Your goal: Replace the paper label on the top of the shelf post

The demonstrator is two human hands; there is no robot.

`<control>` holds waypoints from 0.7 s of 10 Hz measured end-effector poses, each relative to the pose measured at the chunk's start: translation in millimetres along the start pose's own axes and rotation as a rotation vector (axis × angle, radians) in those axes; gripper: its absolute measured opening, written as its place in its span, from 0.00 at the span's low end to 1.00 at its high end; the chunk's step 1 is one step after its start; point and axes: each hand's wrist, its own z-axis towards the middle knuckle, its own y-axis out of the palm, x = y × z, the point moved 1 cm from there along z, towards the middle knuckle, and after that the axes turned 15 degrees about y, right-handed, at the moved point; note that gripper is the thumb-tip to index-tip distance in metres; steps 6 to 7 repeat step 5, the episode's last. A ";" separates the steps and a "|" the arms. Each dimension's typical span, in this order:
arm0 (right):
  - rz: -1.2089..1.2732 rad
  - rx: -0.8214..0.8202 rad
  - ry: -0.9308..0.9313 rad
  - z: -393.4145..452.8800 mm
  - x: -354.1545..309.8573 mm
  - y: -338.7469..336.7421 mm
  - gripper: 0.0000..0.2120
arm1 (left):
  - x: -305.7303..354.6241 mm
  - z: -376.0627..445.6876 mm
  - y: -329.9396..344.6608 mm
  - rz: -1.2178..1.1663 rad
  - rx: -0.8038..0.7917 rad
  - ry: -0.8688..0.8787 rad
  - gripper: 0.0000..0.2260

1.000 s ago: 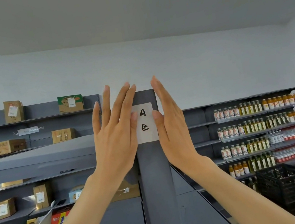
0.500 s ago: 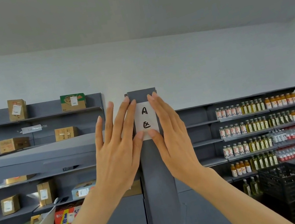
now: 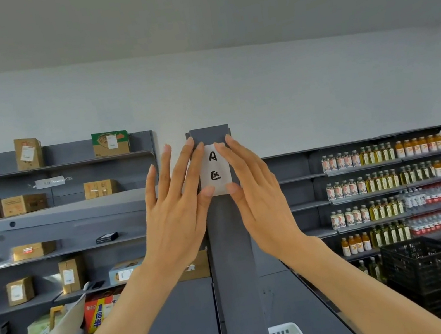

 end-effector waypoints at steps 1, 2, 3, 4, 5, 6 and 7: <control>-0.004 -0.024 0.012 -2.9 0.4 -4.4 0.25 | 1.9 0.3 -4.2 0.019 -0.011 -0.007 0.25; -0.016 -0.044 0.017 -6.0 1.2 -6.2 0.25 | 6.7 1.8 -10.3 0.037 -0.023 -0.005 0.25; -0.007 -0.053 0.024 -7.1 2.2 -11.5 0.23 | 11.0 3.7 -15.3 0.053 -0.022 0.013 0.24; 0.038 -0.044 0.017 -8.9 -0.5 -20.3 0.20 | 15.8 5.1 -20.1 0.038 0.022 0.038 0.22; 0.090 -0.004 0.021 -4.4 -2.7 -34.1 0.15 | 17.9 9.7 -24.7 0.023 0.084 0.044 0.16; 0.090 -0.004 0.021 -4.4 -2.7 -34.1 0.15 | 17.9 9.7 -24.7 0.023 0.084 0.044 0.16; 0.090 -0.004 0.021 -4.4 -2.7 -34.1 0.15 | 17.9 9.7 -24.7 0.023 0.084 0.044 0.16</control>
